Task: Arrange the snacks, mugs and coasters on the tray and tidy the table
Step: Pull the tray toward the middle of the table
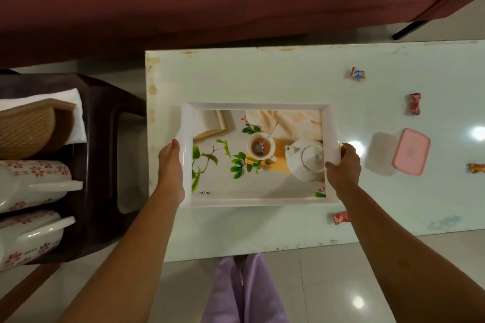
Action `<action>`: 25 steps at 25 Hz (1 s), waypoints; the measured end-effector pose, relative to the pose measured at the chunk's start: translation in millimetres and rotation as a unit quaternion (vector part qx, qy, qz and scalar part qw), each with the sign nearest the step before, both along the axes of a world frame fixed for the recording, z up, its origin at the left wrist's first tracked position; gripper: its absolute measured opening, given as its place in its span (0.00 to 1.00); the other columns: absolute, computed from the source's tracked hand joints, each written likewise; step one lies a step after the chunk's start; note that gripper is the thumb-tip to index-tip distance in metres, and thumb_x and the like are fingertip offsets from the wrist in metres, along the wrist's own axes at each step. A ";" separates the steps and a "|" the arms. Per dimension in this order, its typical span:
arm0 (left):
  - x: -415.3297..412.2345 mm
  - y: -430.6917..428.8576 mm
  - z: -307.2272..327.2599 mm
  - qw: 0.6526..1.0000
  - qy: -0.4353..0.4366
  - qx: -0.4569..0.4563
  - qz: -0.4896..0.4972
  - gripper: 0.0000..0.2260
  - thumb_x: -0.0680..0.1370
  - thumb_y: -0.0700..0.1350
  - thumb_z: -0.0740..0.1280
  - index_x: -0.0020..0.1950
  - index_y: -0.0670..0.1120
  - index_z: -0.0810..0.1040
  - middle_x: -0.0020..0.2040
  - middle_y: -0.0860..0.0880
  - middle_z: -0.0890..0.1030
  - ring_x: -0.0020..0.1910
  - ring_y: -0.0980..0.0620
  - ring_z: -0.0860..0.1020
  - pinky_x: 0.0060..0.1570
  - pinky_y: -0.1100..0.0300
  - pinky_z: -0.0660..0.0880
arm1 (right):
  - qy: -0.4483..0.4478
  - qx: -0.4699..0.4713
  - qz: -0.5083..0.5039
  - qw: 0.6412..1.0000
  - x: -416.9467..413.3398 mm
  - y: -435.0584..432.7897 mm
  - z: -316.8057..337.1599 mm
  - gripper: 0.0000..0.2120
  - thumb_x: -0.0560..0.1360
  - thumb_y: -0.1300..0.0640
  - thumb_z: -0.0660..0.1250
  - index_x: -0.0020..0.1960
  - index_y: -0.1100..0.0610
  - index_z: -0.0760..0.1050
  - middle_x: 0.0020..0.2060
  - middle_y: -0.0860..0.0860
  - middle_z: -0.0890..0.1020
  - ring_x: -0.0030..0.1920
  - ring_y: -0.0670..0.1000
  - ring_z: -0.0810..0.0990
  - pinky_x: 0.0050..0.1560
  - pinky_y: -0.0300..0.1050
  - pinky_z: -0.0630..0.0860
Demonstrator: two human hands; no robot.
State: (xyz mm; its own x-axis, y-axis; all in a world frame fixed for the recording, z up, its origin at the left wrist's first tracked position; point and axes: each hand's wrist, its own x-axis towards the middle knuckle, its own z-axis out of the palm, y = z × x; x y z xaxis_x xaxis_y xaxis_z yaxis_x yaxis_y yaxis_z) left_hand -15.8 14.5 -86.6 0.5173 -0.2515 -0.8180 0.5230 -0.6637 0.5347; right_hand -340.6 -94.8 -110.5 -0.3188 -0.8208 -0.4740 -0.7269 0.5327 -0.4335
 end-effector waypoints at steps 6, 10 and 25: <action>-8.6 23.2 -11.6 0.999 -0.001 0.029 0.023 0.24 0.79 0.61 0.54 0.72 0.54 0.62 0.71 0.45 0.67 0.69 0.42 0.66 0.70 0.41 0.62 | -0.014 -0.006 0.020 1.000 1.0 6.4 -5.4 0.30 0.70 0.70 0.68 0.70 0.59 0.64 0.62 0.59 0.73 0.62 0.61 0.74 0.64 0.56 0.72; -8.3 19.8 -13.6 0.999 -0.020 0.031 0.005 0.23 0.79 0.60 0.54 0.72 0.53 0.61 0.70 0.44 0.68 0.67 0.42 0.67 0.70 0.41 0.63 | -0.021 -0.016 0.032 0.999 5.7 -5.0 -9.0 0.30 0.70 0.70 0.67 0.70 0.59 0.63 0.63 0.60 0.73 0.63 0.61 0.73 0.63 0.52 0.71; -23.5 22.9 17.0 0.962 -0.222 0.032 -0.157 0.30 0.79 0.57 0.57 0.77 0.47 0.51 0.76 0.42 0.59 0.74 0.40 0.61 0.72 0.43 0.59 | 0.090 0.025 0.116 0.989 45.2 -2.5 27.8 0.40 0.74 0.54 0.68 0.77 0.53 0.47 0.76 0.55 0.56 0.73 0.63 0.60 0.70 0.62 0.62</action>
State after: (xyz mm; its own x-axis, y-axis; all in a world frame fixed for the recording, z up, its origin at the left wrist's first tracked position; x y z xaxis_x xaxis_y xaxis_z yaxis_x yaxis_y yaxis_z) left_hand -39.3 37.5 -69.5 0.7264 -0.4090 -0.5524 0.0206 -0.7904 0.6122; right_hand -295.4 -97.2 -82.8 -0.2076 -0.8585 -0.4690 -0.8947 0.3604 -0.2638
